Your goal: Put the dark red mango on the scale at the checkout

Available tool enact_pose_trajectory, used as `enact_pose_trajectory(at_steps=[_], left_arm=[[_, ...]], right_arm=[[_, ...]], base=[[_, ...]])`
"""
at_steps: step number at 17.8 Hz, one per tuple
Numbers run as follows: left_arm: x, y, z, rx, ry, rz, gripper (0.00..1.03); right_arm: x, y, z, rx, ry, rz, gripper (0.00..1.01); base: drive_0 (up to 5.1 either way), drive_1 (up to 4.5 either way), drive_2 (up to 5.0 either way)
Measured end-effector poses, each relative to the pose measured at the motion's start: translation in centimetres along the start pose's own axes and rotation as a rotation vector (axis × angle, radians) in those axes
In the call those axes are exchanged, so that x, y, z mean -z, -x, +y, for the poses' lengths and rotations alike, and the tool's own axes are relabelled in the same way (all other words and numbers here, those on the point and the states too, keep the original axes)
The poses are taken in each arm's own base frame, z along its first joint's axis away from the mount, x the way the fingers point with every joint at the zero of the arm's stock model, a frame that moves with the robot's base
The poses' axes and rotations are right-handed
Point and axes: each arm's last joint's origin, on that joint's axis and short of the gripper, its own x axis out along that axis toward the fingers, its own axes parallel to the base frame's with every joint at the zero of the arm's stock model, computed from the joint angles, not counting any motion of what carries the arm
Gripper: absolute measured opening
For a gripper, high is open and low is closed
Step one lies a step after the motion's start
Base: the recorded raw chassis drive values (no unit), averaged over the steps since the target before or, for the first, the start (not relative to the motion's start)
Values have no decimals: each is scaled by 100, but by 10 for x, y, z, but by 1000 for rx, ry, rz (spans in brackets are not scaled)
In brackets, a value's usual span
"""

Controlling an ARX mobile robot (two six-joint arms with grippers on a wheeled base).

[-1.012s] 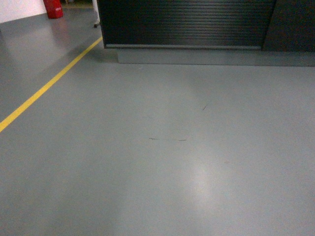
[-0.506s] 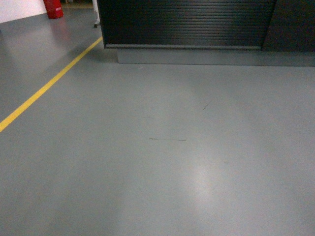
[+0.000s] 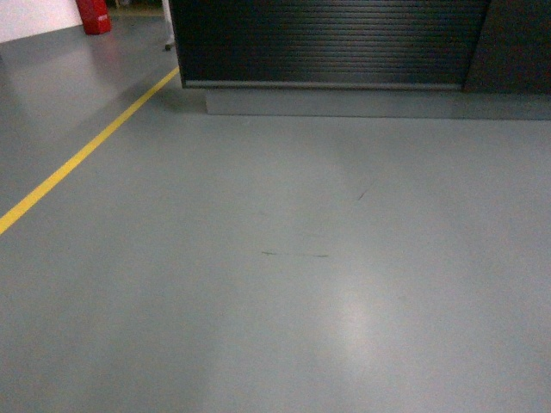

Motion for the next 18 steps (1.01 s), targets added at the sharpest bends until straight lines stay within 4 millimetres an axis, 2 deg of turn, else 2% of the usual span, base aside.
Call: enact_pose_trajectory(at_steps=[18], left_arm=[[0,0,0,0,0,3,98]], right_arm=[[0,0,0,0,0,1,98]], base=[[2,431,-428]])
